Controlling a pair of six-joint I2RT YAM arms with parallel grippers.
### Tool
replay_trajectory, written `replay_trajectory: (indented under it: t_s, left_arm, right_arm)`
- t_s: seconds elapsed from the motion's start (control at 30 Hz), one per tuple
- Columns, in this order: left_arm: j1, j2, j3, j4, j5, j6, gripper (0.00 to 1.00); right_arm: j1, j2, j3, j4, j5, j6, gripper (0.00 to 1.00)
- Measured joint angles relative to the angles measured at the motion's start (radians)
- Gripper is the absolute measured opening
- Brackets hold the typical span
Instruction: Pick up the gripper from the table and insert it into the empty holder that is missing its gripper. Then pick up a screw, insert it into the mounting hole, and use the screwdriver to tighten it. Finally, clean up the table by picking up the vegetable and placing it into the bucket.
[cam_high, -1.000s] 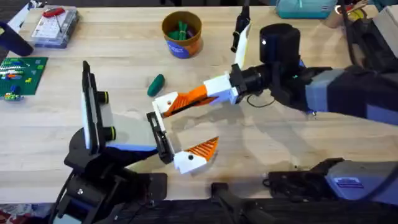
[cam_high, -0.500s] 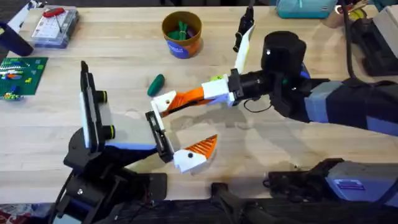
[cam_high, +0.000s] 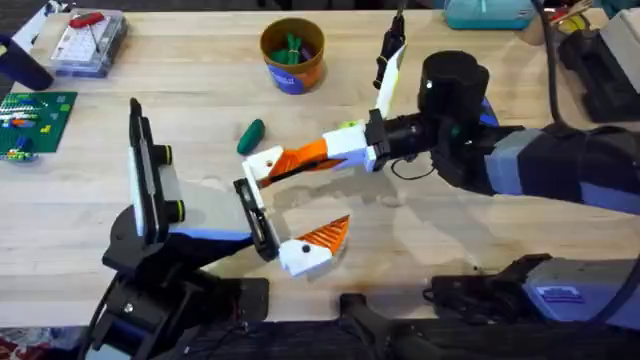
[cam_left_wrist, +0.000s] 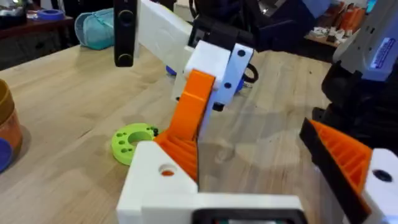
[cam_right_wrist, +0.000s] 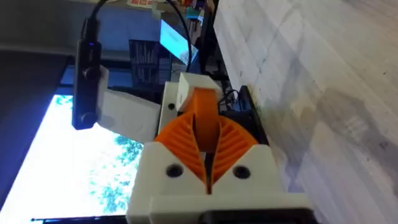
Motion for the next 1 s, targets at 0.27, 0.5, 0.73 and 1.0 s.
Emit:
replay_trajectory:
  t_s: [0.27, 0.5, 0.73, 1.0]
  left_arm:
    - [0.000, 0.000, 0.000, 0.000, 0.000, -0.002, 0.991]
    - [0.000, 0.000, 0.000, 0.000, 0.000, -0.002, 0.991]
    - [0.000, 0.000, 0.000, 0.000, 0.017, 0.002, 0.991]
    - [0.000, 0.000, 0.000, 0.000, 0.020, 0.002, 0.991]
  right_arm:
    - [-0.001, 0.001, 0.003, -0.001, -0.005, 0.000, 0.007]
    - [-0.001, 0.002, 0.003, -0.001, -0.006, 0.000, 0.007]
    - [0.008, 0.006, 0.003, -0.013, -0.006, 0.001, 0.808]
    - [0.011, 0.009, 0.003, -0.012, -0.006, 0.000, 0.993]
